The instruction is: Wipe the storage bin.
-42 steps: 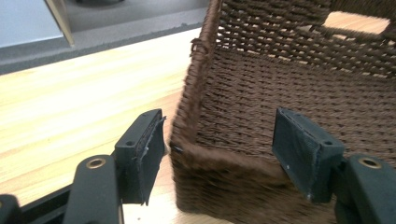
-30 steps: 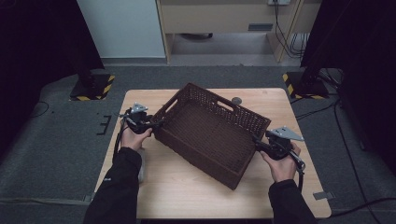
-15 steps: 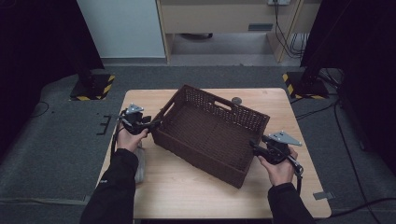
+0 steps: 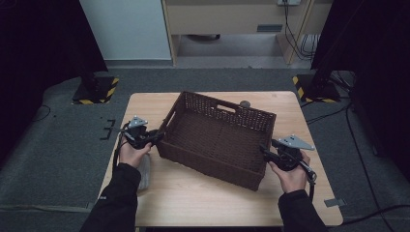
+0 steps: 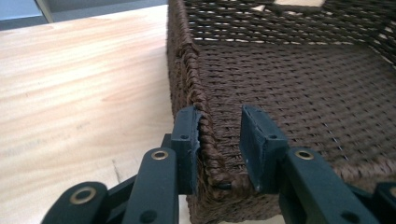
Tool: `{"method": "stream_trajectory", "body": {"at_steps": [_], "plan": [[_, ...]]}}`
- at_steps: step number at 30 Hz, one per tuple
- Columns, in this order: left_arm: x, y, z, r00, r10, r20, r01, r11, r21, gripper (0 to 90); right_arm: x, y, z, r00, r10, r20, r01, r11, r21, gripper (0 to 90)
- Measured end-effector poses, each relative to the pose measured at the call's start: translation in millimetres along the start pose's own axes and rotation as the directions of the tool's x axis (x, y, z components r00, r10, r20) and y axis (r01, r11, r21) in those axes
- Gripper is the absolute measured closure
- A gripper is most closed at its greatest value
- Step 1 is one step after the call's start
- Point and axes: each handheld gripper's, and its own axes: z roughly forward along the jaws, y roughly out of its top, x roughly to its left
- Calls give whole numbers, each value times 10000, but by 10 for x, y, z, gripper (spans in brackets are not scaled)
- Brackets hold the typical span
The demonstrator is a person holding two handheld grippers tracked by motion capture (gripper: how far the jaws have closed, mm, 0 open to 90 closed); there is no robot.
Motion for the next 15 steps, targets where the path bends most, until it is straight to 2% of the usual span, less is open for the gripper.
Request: {"method": "stream_trajectory", "body": {"at_steps": [4,5,9,11,15], "plan": [[-40,-26,-72,9996,271,87,-272,9996,118,660,6,-33,13,9998,-124,142,119,9992,383,525],[-39,-21,-71,9996,248,94,-249,9997,41,653,-3,-44,28,9995,-234,231,224,9988,427,535],[0,20,-2,9999,127,-5,-127,9997,-213,616,-16,-55,56,9996,-171,240,162,9991,394,555],[12,25,20,10000,80,-26,-81,9998,-188,619,-23,-61,81,9997,-122,207,111,9988,484,575],[-34,-40,83,9996,278,85,-280,9992,280,669,-66,-60,131,9998,-37,195,29,9991,421,593]]}}
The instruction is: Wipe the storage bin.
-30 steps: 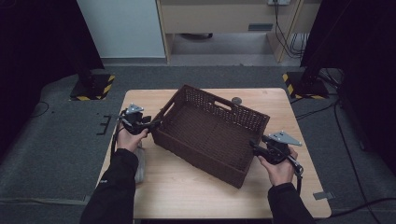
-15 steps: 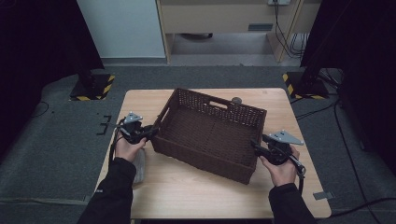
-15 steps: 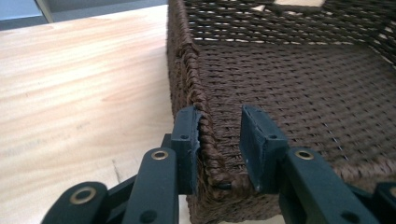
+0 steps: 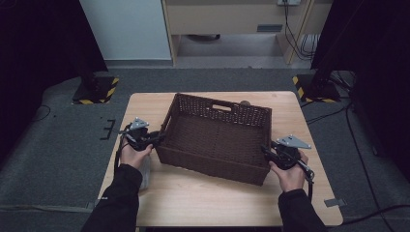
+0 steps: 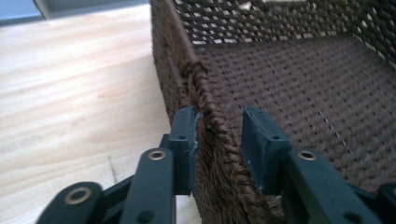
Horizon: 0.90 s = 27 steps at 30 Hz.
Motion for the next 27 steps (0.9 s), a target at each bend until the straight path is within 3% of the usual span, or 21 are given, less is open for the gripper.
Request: {"method": "stream_trajectory", "body": {"at_steps": [1,7,11,15,20,23,27], "plan": [[-24,-19,-10,9997,199,-124,-197,9997,114,666,-6,5,3,10000,-36,-10,36,10000,16,591],[-133,-104,-114,10000,33,-51,-33,10000,70,664,2,53,-93,9998,-211,-47,211,9997,-75,527],[-242,-150,-176,9997,145,-176,-141,9997,189,644,17,41,-127,9993,-364,-97,367,9987,343,516],[-280,-173,-202,9995,292,-135,-291,9995,97,609,-26,-5,-80,9996,-110,-260,130,9969,772,506],[-210,-139,-169,9994,97,-324,-108,9994,-325,521,-34,8,-41,9988,-360,-324,391,9941,1012,650],[-201,-130,-120,9997,7,-224,-13,9996,-267,519,-48,13,-24,9992,-336,-230,357,9945,983,686],[-244,-160,-111,9988,306,-374,-303,9995,80,556,-73,14,1,9994,-230,-242,251,9955,915,713]]}}
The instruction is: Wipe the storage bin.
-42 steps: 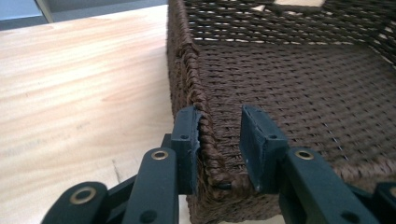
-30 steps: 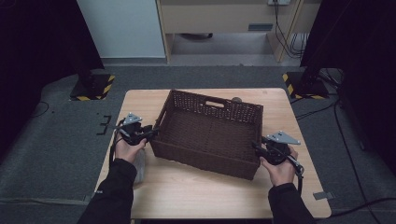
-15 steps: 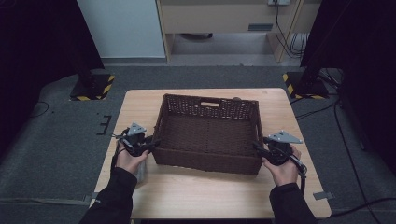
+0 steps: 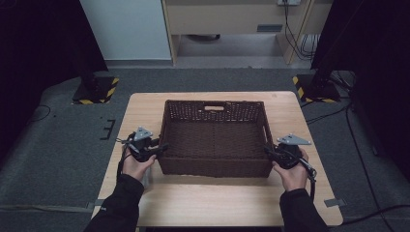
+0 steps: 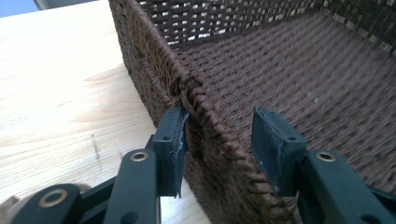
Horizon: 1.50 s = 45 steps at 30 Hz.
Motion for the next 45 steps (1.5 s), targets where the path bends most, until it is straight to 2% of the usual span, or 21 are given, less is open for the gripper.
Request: {"method": "stream_trajectory", "body": {"at_steps": [3,10,13,16,18,20,26,30,32,34,35,38,39,42,44,45], "plan": [[-21,-33,-43,9996,-256,111,256,9997,-48,583,-1,-8,-5,10000,-2,-2,2,10000,-37,719],[-128,-123,-147,9997,-189,169,188,9998,57,606,49,-63,-145,10000,69,-38,-68,9998,202,721],[-151,-135,-162,9999,-124,97,123,9999,96,605,45,-64,-188,9998,153,-138,-149,9995,266,682],[-157,-133,-159,9999,-127,78,126,9999,65,605,24,-34,-187,9998,201,-14,-201,9997,144,626],[-160,-135,-158,9999,-125,57,125,9999,54,605,7,-8,-194,9997,231,-11,-231,9996,-154,623],[-165,-139,-158,9998,-195,53,195,9998,39,607,-9,16,-194,9998,198,24,-197,9995,-255,634],[-243,-152,-173,9998,-213,8,213,9998,37,607,-66,0,-154,9998,214,11,-214,9997,-100,680],[-258,-155,-184,9997,-215,127,215,9998,-7,599,-44,-22,-186,9998,138,170,-139,9999,50,709],[-254,-153,-190,9996,-200,223,200,9998,-3,563,-38,-30,-195,9997,87,232,-89,9999,58,709],[-256,-148,-227,9991,60,408,-48,9995,-305,486,-27,-53,-235,9995,157,258,-160,9998,119,707],[-256,-137,-253,9991,16,414,4,9988,-485,461,-25,-59,-247,9996,102,273,-106,9998,155,706],[-251,-99,-324,9994,212,278,-192,9974,-700,416,-13,-64,-269,9995,114,296,-120,9998,179,701],[-233,-77,-395,9995,166,251,-144,9962,-864,414,-9,-64,-274,9994,188,287,-193,9997,177,696],[-180,-87,-481,9997,161,178,-145,9961,-876,405,-19,-46,-299,9993,299,208,-300,9995,55,661],[-151,-103,-507,9998,136,128,-125,9966,-819,400,-34,-18,-334,9995,230,198,-224,9993,-299,621],[-82,-147,-551,10000,27,20,-25,9976,-692,397,-41,-1,-347,9995,249,211,-238,9985,-500,594]]}}
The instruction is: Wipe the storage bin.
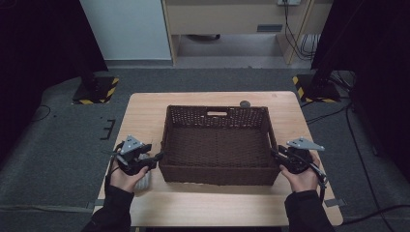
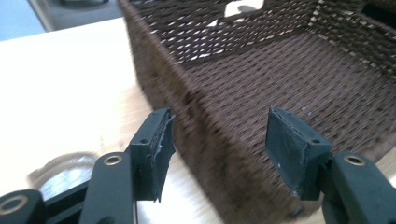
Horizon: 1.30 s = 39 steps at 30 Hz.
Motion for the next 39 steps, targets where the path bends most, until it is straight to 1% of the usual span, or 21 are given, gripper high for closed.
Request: {"method": "stream_trajectory", "body": {"at_steps": [3,4,5,6,8,13,15,16,18,22,23,26,28,31,33,34,35,36,37,38,39], "plan": [[117,-84,-60,9993,-123,-346,132,9996,246,381,-12,35,-17,10000,23,32,-22,9997,-262,557],[117,-84,-60,9993,-123,-346,132,9996,246,372,-12,35,-17,10000,23,32,-22,9997,-262,557],[193,-146,-97,9976,-271,-642,299,9986,427,365,-24,46,4,10000,16,30,-15,9995,-300,525],[232,-180,-115,9961,-369,-804,412,9978,529,356,-24,49,19,10000,74,34,-73,9995,-293,522],[295,-258,-133,9936,-660,-920,721,9953,643,340,-31,51,53,10000,3,35,-2,9997,-231,511],[427,-454,-103,9901,-677,-1228,831,9887,1247,335,-19,82,112,9999,57,-90,-60,9996,-287,484],[456,-482,-85,9897,-635,-1280,808,9876,1348,338,-17,98,131,9999,41,-107,-44,9996,-281,475],[501,-532,-43,9881,-681,-1377,895,9837,1558,339,-17,102,147,10000,-1,-92,-2,9996,-269,469],[516,-574,9,9897,-584,-1307,811,9811,1755,347,-19,97,182,10000,-5,-54,4,9999,-162,458],[506,-631,122,9927,-280,-1170,546,9715,2308,398,-42,77,248,9996,241,-164,-241,9997,17,444],[505,-641,149,9937,-136,-1115,412,9676,2492,422,-39,77,262,9993,330,-161,-330,9995,14,444],[535,-666,224,9942,-174,-1064,465,9596,2775,496,-26,69,307,9991,343,-248,-339,9993,150,444],[563,-664,234,9936,-292,-1089,578,9613,2694,555,-12,63,337,9993,324,-189,-320,9992,232,443],[597,-637,192,9932,-408,-1087,659,9691,2378,606,-4,60,356,9994,302,-147,-298,9990,327,452],[612,-590,157,9926,-456,-1125,686,9752,2104,609,8,48,378,9996,276,-92,-273,9989,376,455],[612,-590,157,9926,-456,-1125,686,9752,2104,609,8,48,378,9996,276,-92,-273,9989,376,455],[618,-519,126,9921,-529,-1140,726,9816,1768,608,20,26,407,10000,79,2,-79,9981,617,467],[618,-519,126,9921,-529,-1140,726,9816,1768,608,20,13,422,10000,-1,64,-4,9972,746,487],[616,-437,101,9922,-589,-1097,742,9872,1411,607,12,-2,437,9999,-51,93,42,9961,884,493],[616,-437,101,9922,-589,-1097,742,9872,1411,607,6,-10,452,10000,75,24,-77,9948,1014,506],[617,-355,94,9926,-603,-1050,723,9908,1145,606,-1,-19,459,9998,188,-52,-182,9949,996,513]]}}
